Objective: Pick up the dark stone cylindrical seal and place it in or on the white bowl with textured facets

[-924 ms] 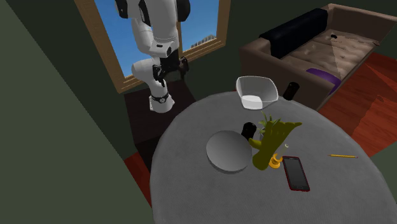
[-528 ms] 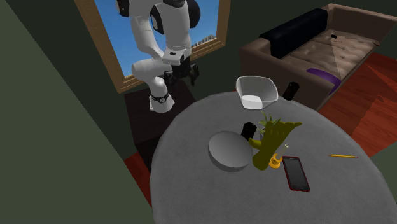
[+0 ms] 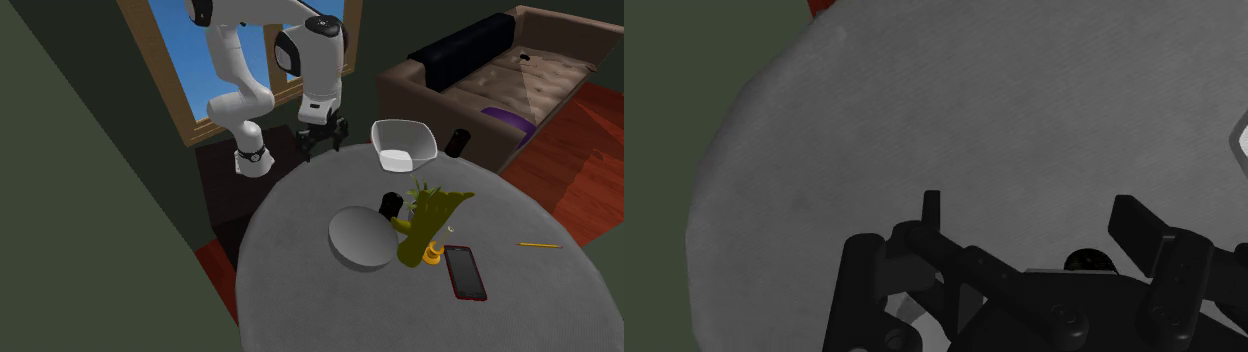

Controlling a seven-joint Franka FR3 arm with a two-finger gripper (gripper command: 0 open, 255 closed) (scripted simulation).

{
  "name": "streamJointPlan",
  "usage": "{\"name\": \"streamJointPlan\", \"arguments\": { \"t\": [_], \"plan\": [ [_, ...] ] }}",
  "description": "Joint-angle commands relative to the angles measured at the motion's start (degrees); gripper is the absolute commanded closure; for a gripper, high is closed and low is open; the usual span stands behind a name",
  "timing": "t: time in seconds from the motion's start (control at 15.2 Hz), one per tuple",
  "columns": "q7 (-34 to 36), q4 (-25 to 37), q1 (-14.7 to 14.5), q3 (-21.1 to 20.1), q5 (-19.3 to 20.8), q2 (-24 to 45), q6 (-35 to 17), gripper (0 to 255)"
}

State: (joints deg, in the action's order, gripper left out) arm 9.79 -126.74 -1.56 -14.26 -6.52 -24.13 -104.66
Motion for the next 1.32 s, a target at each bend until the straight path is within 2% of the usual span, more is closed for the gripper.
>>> {"name": "streamJointPlan", "arguments": {
  "t": [0.0, 0.53, 0.99, 1.25],
  "plan": [
    [2.0, 2.0, 0.0, -1.4, 0.3, 4.0, -2.0, 0],
    [11.3, 14.4, -1.0, -6.7, 4.4, 21.3, -6.6, 0],
    [19.4, 29.7, -4.4, -8.5, 10.9, 37.9, -6.8, 0],
    [19.7, 28.5, -4.7, -8.4, 11.3, 38.8, -8.8, 0]
  ]
}}
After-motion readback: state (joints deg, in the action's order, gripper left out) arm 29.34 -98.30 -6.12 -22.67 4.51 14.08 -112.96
